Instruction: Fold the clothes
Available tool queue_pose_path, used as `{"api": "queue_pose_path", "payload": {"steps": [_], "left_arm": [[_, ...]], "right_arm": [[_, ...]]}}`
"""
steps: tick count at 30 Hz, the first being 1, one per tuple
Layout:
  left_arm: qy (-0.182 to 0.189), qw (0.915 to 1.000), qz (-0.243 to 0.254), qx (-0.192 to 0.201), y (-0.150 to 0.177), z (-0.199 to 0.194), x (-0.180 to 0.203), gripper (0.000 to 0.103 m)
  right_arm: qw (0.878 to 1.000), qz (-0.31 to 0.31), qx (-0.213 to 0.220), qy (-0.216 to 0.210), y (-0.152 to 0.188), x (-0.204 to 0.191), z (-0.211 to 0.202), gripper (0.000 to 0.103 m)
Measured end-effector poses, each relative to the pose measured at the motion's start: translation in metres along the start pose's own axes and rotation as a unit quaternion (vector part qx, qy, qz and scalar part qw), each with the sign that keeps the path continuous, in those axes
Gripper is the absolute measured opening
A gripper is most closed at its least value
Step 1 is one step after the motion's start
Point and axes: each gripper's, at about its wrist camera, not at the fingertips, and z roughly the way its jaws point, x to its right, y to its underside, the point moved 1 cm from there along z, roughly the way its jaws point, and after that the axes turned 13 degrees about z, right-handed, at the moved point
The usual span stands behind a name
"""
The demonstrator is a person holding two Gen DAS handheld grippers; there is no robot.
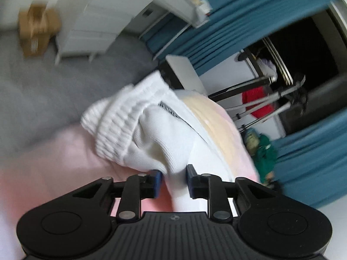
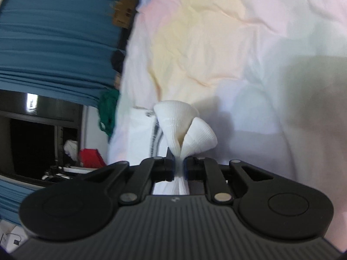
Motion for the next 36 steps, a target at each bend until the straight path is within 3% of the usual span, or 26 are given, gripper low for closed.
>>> {"api": "queue_pose_path", "payload": {"steps": [5,7,10,13,17,23,27,32,36], "left_arm": [[-0.043,0.9943,0.097,0.010,0.004,-0.020,0.029,0.050],[-0.059,0.9886,0.137,0.020,0.006,-0.025,0.048,0.053],[-0.084,0.9730,0.212,0.033,0.010,-0.029,0.085,0.056],[-0.102,0.9497,0.293,0.044,0.025,-0.028,0.125,0.063],[-0.089,0.9261,0.363,0.053,0.051,-0.027,0.174,0.066],[-0.069,0.9157,0.391,0.059,0.086,-0.013,0.228,0.071],[-0.068,0.8983,0.431,0.050,0.102,0.007,0.253,0.072],[-0.051,0.9173,0.394,0.023,0.111,0.039,0.270,0.072],[-0.058,0.8987,0.434,0.016,0.128,0.065,0.277,0.073]], "right_arm": [[1.000,-0.005,-0.016,0.016,0.002,0.004,0.006,0.037],[0.999,-0.019,-0.024,0.023,0.004,0.002,0.010,0.043],[0.998,-0.039,-0.036,0.029,0.007,-0.001,0.018,0.047],[0.998,-0.049,-0.038,0.023,0.007,-0.003,0.022,0.047],[0.999,-0.041,-0.028,0.011,0.004,-0.004,0.028,0.047],[0.997,-0.061,-0.041,-0.024,0.010,-0.018,0.041,0.047],[0.992,-0.104,-0.052,-0.041,0.018,-0.029,0.045,0.047],[0.993,-0.104,-0.054,-0.017,0.015,-0.023,0.057,0.047],[0.993,-0.113,-0.032,-0.019,0.017,-0.026,0.057,0.043]]}}
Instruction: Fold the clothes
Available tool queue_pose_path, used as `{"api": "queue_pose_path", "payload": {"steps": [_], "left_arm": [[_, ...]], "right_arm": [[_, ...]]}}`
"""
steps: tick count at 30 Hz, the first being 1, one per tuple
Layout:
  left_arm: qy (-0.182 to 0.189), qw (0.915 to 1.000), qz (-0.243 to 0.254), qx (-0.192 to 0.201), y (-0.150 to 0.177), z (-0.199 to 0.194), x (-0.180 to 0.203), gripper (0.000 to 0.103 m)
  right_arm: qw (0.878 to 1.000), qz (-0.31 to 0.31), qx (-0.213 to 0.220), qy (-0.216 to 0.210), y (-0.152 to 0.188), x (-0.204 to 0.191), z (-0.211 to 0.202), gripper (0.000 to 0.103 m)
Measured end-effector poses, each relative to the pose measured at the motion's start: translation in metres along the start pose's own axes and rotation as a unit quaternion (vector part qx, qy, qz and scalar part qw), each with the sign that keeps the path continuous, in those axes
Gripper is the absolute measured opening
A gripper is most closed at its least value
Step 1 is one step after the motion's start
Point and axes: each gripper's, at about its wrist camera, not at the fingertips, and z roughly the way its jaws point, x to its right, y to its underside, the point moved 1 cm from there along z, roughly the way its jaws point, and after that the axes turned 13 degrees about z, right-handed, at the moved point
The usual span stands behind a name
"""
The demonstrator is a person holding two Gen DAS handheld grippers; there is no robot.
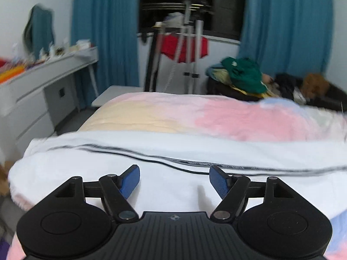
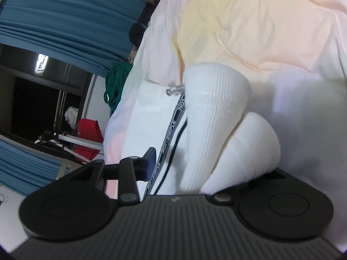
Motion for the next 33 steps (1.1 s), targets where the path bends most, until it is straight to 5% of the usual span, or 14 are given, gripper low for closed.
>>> {"api": "queue_pose_path", "payload": {"steps": [3,5,23,27,33], "left_arm": [[-0.011,0.9996,0.019,-0.019,0.008,0.020,0.009,0.073],[-0.014,0.9991,0.025,-0.033,0.015,0.032,0.011,0.073],[-0.007,0.9962,0.067,-0.055,0.037,0.063,0.007,0.076],[-0.004,0.9970,0.056,-0.052,0.036,0.058,0.002,0.077],[-0.002,0.9978,0.046,-0.048,0.036,0.050,-0.003,0.077]], "right_arm": [[0.999,-0.022,0.021,0.013,0.002,-0.005,0.000,0.021],[0.999,-0.027,0.029,0.019,0.002,-0.005,-0.001,0.017],[0.973,-0.204,0.107,-0.001,0.040,-0.096,-0.035,0.010],[0.955,-0.266,0.132,-0.002,0.074,-0.137,-0.043,0.010],[0.908,-0.387,0.161,-0.021,0.147,-0.202,-0.058,0.009]]}}
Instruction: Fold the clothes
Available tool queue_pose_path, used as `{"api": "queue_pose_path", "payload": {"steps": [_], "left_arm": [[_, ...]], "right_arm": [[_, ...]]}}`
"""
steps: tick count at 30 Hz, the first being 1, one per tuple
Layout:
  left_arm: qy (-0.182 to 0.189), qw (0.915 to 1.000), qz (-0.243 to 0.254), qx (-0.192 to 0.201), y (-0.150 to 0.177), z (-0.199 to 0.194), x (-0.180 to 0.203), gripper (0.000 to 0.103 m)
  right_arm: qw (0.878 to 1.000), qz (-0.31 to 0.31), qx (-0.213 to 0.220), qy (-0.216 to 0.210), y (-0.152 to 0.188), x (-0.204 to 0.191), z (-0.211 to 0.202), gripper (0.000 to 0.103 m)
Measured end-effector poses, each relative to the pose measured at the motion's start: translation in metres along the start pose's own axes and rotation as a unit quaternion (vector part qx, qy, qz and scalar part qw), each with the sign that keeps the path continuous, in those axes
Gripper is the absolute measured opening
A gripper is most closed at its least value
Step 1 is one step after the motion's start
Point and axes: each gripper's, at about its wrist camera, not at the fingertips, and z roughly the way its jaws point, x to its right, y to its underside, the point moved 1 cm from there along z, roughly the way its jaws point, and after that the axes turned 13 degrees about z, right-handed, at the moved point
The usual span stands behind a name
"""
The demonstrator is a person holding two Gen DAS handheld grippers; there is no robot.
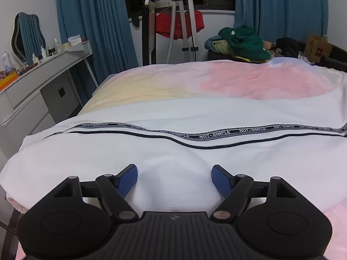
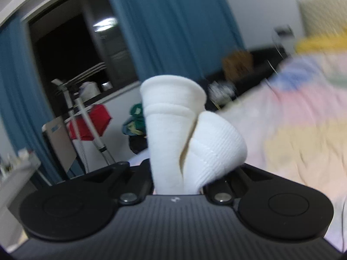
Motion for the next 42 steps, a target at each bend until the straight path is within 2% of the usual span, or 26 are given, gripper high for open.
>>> {"api": "queue_pose_path", "payload": {"steps": [5,9,14,16,18,20,21,25,28,30,36,38,39,40,41,42], "left_arm": [[0.012,0.9997,-0.023,0.003,0.008,-0.002,-0.013,0.080],[0.013,0.9993,-0.034,0.004,0.009,-0.008,-0.017,0.080],[0.010,0.9977,-0.066,0.004,0.011,-0.019,-0.033,0.080],[0.007,0.9959,-0.090,0.003,0.013,-0.024,-0.044,0.080],[0.021,0.9935,-0.112,0.004,0.015,-0.028,-0.052,0.080],[0.032,0.9926,-0.118,0.004,0.016,-0.032,-0.056,0.080],[0.032,0.9927,-0.116,0.006,0.015,-0.034,-0.055,0.080],[0.039,0.9904,-0.131,0.021,0.011,-0.042,-0.056,0.080],[0.036,0.9884,-0.144,0.033,0.010,-0.049,-0.057,0.080],[0.035,0.9862,-0.156,0.042,0.010,-0.053,-0.060,0.080],[0.056,0.9804,-0.182,0.052,0.012,-0.057,-0.063,0.080],[0.060,0.9800,-0.179,0.062,0.009,-0.062,-0.061,0.080],[0.061,0.9801,-0.177,0.067,0.008,-0.065,-0.059,0.080],[0.061,0.9803,-0.175,0.070,0.007,-0.069,-0.058,0.080],[0.059,0.9802,-0.174,0.072,0.006,-0.072,-0.058,0.080],[0.063,0.9797,-0.174,0.076,0.005,-0.076,-0.057,0.080]], "right_arm": [[0.994,-0.099,0.024,-0.044,0.026,-0.084,-0.020,0.009],[0.979,-0.183,0.022,-0.084,0.073,-0.146,-0.033,0.009],[0.955,-0.260,-0.038,-0.136,0.172,-0.183,-0.040,0.009],[0.944,-0.285,-0.079,-0.150,0.213,-0.193,-0.043,0.009],[0.928,-0.315,-0.129,-0.152,0.257,-0.193,-0.043,0.009],[0.911,-0.359,-0.148,-0.142,0.294,-0.189,-0.048,0.009],[0.908,-0.369,-0.143,-0.138,0.303,-0.187,-0.050,0.009],[0.920,-0.343,-0.139,-0.133,0.298,-0.192,-0.048,0.010],[0.917,-0.348,-0.129,-0.146,0.298,-0.209,-0.057,0.010],[0.917,-0.343,-0.139,-0.152,0.305,-0.216,-0.058,0.010],[0.915,-0.332,-0.158,-0.166,0.310,-0.211,-0.053,0.015],[0.915,-0.315,-0.177,-0.181,0.302,-0.207,-0.056,0.024],[0.914,-0.304,-0.188,-0.191,0.297,-0.205,-0.058,0.037],[0.913,-0.295,-0.200,-0.201,0.292,-0.204,-0.061,0.046],[0.909,-0.292,-0.210,-0.212,0.286,-0.202,-0.068,0.060],[0.904,-0.290,-0.219,-0.223,0.281,-0.201,-0.075,0.066]]}}
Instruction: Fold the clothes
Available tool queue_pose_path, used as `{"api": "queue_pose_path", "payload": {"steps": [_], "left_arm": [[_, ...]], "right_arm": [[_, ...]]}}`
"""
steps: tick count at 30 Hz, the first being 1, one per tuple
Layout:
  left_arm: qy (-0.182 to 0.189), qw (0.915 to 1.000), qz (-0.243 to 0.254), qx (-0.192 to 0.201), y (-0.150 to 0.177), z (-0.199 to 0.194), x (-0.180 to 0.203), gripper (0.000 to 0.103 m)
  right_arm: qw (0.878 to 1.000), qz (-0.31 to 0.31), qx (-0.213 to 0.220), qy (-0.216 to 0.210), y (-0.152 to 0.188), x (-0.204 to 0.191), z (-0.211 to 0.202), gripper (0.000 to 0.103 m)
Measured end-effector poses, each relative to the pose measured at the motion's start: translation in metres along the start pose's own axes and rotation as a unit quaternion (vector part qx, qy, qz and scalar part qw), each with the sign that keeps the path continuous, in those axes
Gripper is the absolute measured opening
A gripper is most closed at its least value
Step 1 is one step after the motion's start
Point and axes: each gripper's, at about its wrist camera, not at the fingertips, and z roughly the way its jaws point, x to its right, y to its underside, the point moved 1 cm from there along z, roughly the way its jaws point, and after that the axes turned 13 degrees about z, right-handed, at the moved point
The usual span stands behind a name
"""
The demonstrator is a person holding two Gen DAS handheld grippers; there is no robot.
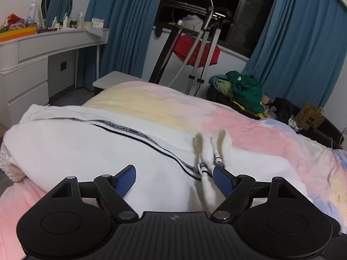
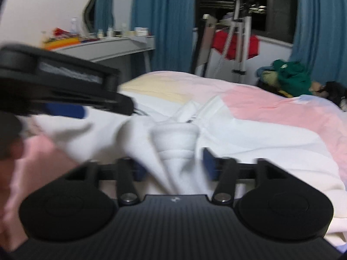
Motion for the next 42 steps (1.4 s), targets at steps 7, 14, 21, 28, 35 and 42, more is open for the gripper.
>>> {"api": "queue_pose_path", "payload": {"steps": [7,14,21,28,35,42], "left_arm": [[0.036,0.9980,0.044,0.029,0.003,-0.020,0.025,0.080],[0.022,0.9952,0.093,0.020,0.013,-0.010,0.051,0.080],[-0.010,0.9914,0.127,-0.031,0.028,0.020,0.062,0.080],[-0.021,0.9875,0.146,-0.056,0.040,0.040,0.063,0.080],[-0.019,0.9907,0.121,-0.059,0.032,0.036,0.052,0.080],[-0.053,0.9968,-0.015,-0.058,0.006,0.006,-0.011,0.088]], "right_arm": [[0.999,-0.003,0.005,-0.045,-0.010,0.024,-0.069,0.068],[0.988,0.135,0.053,0.062,-0.018,0.104,-0.080,0.068],[0.973,0.207,0.017,0.100,-0.012,0.146,-0.056,0.068],[0.970,0.198,-0.036,0.133,0.005,0.152,-0.022,0.070],[0.969,0.204,-0.042,0.131,0.010,0.154,-0.023,0.070],[0.970,0.197,-0.039,0.138,0.012,0.150,-0.026,0.070]]}}
